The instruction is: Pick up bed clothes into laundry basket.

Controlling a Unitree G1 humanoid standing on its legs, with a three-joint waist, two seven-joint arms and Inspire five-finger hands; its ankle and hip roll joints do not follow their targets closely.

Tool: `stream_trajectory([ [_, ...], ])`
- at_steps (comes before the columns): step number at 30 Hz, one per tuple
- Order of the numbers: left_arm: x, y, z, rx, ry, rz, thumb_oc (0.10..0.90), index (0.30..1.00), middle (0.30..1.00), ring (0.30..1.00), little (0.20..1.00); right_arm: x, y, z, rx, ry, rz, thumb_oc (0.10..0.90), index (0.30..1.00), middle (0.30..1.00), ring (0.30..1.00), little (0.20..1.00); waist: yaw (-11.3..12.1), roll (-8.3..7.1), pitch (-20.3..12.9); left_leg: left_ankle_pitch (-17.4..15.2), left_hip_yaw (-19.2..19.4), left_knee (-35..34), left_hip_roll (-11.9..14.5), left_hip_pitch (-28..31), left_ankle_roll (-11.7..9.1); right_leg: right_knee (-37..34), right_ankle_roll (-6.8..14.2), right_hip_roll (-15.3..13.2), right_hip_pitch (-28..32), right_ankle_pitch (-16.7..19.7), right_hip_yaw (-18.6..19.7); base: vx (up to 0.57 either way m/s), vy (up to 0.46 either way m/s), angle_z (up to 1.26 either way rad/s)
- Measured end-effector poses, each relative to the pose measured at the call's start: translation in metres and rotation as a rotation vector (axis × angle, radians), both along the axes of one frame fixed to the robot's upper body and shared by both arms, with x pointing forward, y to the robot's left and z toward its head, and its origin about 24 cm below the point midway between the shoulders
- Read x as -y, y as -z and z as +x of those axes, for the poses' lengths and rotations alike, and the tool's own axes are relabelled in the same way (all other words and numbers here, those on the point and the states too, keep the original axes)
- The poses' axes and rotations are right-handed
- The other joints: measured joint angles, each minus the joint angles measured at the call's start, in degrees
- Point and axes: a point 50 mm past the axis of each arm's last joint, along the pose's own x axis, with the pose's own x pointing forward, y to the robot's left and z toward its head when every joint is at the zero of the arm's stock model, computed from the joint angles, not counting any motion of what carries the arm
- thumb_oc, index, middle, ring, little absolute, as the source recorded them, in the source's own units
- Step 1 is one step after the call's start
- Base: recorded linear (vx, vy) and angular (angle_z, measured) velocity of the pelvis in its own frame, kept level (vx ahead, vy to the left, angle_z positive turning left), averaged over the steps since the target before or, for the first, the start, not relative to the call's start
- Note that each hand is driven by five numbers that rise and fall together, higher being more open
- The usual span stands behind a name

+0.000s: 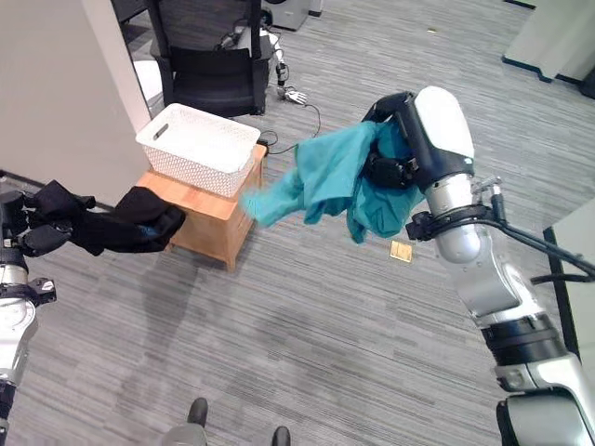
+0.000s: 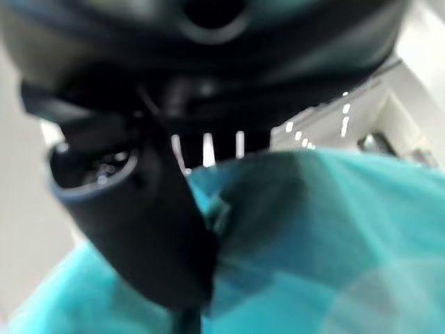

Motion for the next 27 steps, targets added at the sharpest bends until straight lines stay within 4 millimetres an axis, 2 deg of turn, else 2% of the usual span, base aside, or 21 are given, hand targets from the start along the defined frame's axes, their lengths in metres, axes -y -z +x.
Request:
stream_trajectory([
  [2,0.001,-0.004,0.001,0.022,-0.002,-0.001,0.4,0.3,0.3,0.3,0.3,0.013,0.008,0.003,-0.038,0.063,0.016,0.4,0.3,0.3,0.3,0.3,0.2,0.21,0.2,1.3,2.1,-0.9,0.3,-0.2,-0.3,0.0,-1.5,0.4,0.2,-0.3,-1.6,0.07,-0.072,0.41],
  [4,0.005,-0.008,0.002,0.04,0.014,0.005,0.4,0.3,0.3,0.3,0.3,0.023,0.012,0.004,-0.059,0.11,0.028,0.4,0.3,0.3,0.3,0.3,-0.3,0.48,0.4,1.6,4.4,-1.1,0.0,-1.0,0.1,0.0,-1.4,0.4,0.1,-0.8,-2.4,0.16,0.031,0.33],
  [6,0.014,-0.01,0.004,0.072,0.042,-0.02,0.4,0.3,0.3,0.3,0.3,0.035,0.016,-0.001,-0.059,0.155,0.051,0.4,0.3,0.3,0.3,0.3,-0.2,1.51,0.7,1.3,9.3,-4.2,-0.7,-1.0,0.5,0.0,-0.6,0.3,-0.2,-1.3,-4.0,0.25,0.082,0.37],
  [7,0.02,-0.008,0.005,0.081,0.061,-0.038,0.4,0.3,0.3,0.3,0.3,0.041,0.019,-0.001,-0.063,0.182,0.059,0.4,0.3,0.3,0.3,0.3,-0.4,2.26,0.5,0.7,11.1,-6.2,-0.8,-0.4,1.4,0.0,-0.5,0.3,-0.1,-1.4,-4.9,0.25,0.086,0.45],
  [8,0.033,-0.005,0.009,0.084,0.103,-0.053,0.4,0.3,0.3,0.3,0.3,0.053,0.026,-0.002,-0.088,0.24,0.071,0.4,0.3,0.3,0.3,0.3,-0.3,3.73,-0.1,-0.1,11.9,-9.8,-0.8,1.4,5.0,0.0,0.0,0.9,-0.1,-1.8,-5.4,0.18,0.057,0.44],
  [11,0.047,0.002,0.012,0.082,0.145,-0.089,0.4,0.3,0.3,0.3,0.3,0.063,0.042,-0.008,-0.137,0.285,0.085,0.4,0.3,0.3,0.3,0.3,1.0,2.95,0.3,0.0,11.2,-9.5,-4.3,0.5,6.0,-0.1,1.2,-2.4,0.2,-2.3,-6.2,0.3,0.149,0.41],
  [14,0.053,0.004,0.015,0.087,0.163,-0.118,0.4,0.3,0.3,0.3,0.3,0.069,0.059,-0.016,-0.154,0.318,0.169,0.4,0.3,0.3,0.3,0.3,1.6,2.96,0.3,-1.9,9.6,-10.2,-5.8,3.0,8.5,0.1,2.6,-3.0,3.4,-2.5,-7.1,0.28,0.161,0.37],
  [16,0.058,0.003,0.015,0.102,0.176,-0.132,0.4,0.3,0.3,0.3,0.3,0.075,0.068,-0.021,-0.158,0.365,0.218,0.4,0.3,0.3,0.3,0.3,1.6,2.9,0.3,-2.0,8.7,-11.5,-5.8,5.1,8.5,1.6,3.9,-3.4,4.8,-3.6,-7.5,0.17,0.132,0.49],
  [17,0.062,-0.003,0.017,0.123,0.196,-0.128,0.4,0.3,0.3,0.3,0.3,0.083,0.068,-0.027,-0.145,0.396,0.233,0.4,0.3,0.3,0.3,0.3,1.6,2.76,0.3,-2.3,7.7,-11.5,-6.5,5.3,8.8,5.7,5.4,-3.8,3.7,-4.7,-7.4,0.16,0.154,0.46],
  [18,0.065,-0.005,0.02,0.124,0.207,-0.127,0.4,0.3,0.3,0.3,0.3,0.088,0.068,-0.03,-0.139,0.419,0.244,0.4,0.3,0.3,0.3,0.3,1.2,3.31,0.3,-2.2,6.7,-11.4,-6.3,5.3,8.9,11.7,6.8,-4.0,1.1,-6.0,-7.2,0.07,0.116,0.41],
  [20,0.069,-0.007,0.023,0.125,0.222,-0.123,0.4,0.3,0.3,0.3,0.3,0.091,0.069,-0.031,-0.132,0.439,0.25,0.4,0.3,0.3,0.3,0.3,0.9,4.28,0.6,-2.2,6.3,-10.7,-4.5,5.4,9.0,28.3,8.3,-4.0,-6.6,-6.1,-4.2,0.07,0.036,0.27],
  [21,0.071,-0.009,0.026,0.124,0.237,-0.116,0.4,0.3,0.3,0.3,0.3,0.091,0.071,-0.032,-0.137,0.442,0.251,0.4,0.3,0.3,0.3,0.3,0.2,4.13,0.9,-2.2,5.6,-10.7,-4.0,6.3,9.5,36.7,9.2,-4.8,-10.3,-6.3,-2.0,0.18,0.013,0.23],
  [22,0.069,-0.01,0.025,0.126,0.239,-0.115,0.4,0.3,0.3,0.3,0.3,0.088,0.062,-0.032,-0.101,0.425,0.254,0.4,0.3,0.3,0.3,0.3,-0.2,3.37,0.7,-5.1,5.0,-10.7,-4.1,7.9,11.8,40.3,9.4,-7.5,-13.6,-7.2,0.3,0.27,-0.023,0.18],
  [23,0.067,-0.011,0.024,0.131,0.231,-0.116,0.4,0.3,0.3,0.3,0.3,0.084,0.055,-0.031,-0.064,0.409,0.257,0.4,0.3,0.3,0.3,0.3,-0.4,2.96,0.8,-5.6,5.1,-10.7,-4.4,8.2,11.7,39.3,9.6,-9.1,-15.5,-7.4,1.6,0.23,-0.028,0.04],
  [24,0.066,-0.012,0.024,0.133,0.226,-0.12,0.4,0.3,0.3,0.3,0.3,0.08,0.047,-0.03,-0.029,0.389,0.257,0.4,0.3,0.3,0.3,0.3,-0.8,2.92,0.8,-6.1,4.3,-10.9,-4.4,8.3,12.1,35.3,9.4,-10.2,-16.7,-7.5,1.7,0.25,-0.055,-0.02],
  [25,0.063,-0.013,0.024,0.138,0.222,-0.122,0.4,0.3,0.3,0.3,0.3,0.075,0.037,-0.027,-0.002,0.364,0.255,0.4,0.3,0.3,0.3,0.3,-0.8,3.0,0.8,-6.4,4.2,-11.1,-3.8,8.3,11.4,29.7,9.0,-10.5,-17.8,-7.1,1.6,0.22,-0.082,0.08],
  [26,0.062,-0.013,0.024,0.136,0.217,-0.13,0.4,0.3,0.3,0.3,0.3,0.072,0.03,-0.024,0.018,0.342,0.254,0.4,0.3,0.3,0.3,0.3,-1.2,2.93,0.8,-6.4,4.0,-11.1,-3.4,8.3,11.3,21.4,8.2,-10.1,-17.2,-6.0,1.4,0.33,-0.101,0.09],
  [27,0.061,-0.011,0.024,0.131,0.214,-0.132,0.4,0.3,0.3,0.3,0.3,0.07,0.026,-0.023,0.03,0.331,0.253,0.4,0.3,0.3,0.3,0.3,-1.4,2.74,0.8,-6.5,3.5,-11.2,-3.1,8.5,11.4,17.0,7.7,-9.5,-17.4,-4.3,1.4,0.33,-0.076,0.15],
])
